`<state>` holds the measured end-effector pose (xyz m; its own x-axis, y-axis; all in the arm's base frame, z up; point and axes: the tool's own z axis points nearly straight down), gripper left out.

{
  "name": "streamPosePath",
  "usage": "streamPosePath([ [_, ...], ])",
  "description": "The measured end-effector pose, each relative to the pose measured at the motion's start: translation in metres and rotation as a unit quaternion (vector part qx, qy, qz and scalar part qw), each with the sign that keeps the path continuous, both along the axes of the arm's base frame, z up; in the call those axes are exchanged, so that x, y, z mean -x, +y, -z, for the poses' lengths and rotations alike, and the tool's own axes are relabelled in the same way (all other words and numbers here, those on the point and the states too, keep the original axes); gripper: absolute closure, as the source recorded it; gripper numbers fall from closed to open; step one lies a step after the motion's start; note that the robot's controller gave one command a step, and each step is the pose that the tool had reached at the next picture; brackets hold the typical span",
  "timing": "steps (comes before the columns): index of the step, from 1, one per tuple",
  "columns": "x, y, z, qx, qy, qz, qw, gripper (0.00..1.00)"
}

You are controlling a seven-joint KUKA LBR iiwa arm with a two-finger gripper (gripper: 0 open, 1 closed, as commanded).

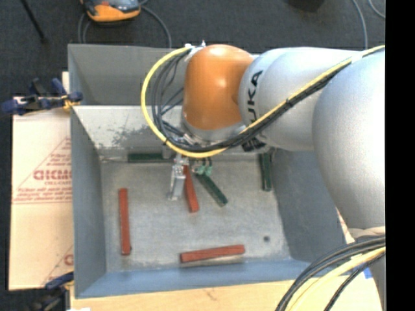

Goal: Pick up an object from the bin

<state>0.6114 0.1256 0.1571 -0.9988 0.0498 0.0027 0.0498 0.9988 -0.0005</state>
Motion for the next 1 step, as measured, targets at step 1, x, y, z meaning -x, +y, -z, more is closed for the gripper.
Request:
streamPosePath([
  [1,-0.0204,-0.0246,0.0144,-0.001,-0.0089,-0.028,0.9996,0.0],
])
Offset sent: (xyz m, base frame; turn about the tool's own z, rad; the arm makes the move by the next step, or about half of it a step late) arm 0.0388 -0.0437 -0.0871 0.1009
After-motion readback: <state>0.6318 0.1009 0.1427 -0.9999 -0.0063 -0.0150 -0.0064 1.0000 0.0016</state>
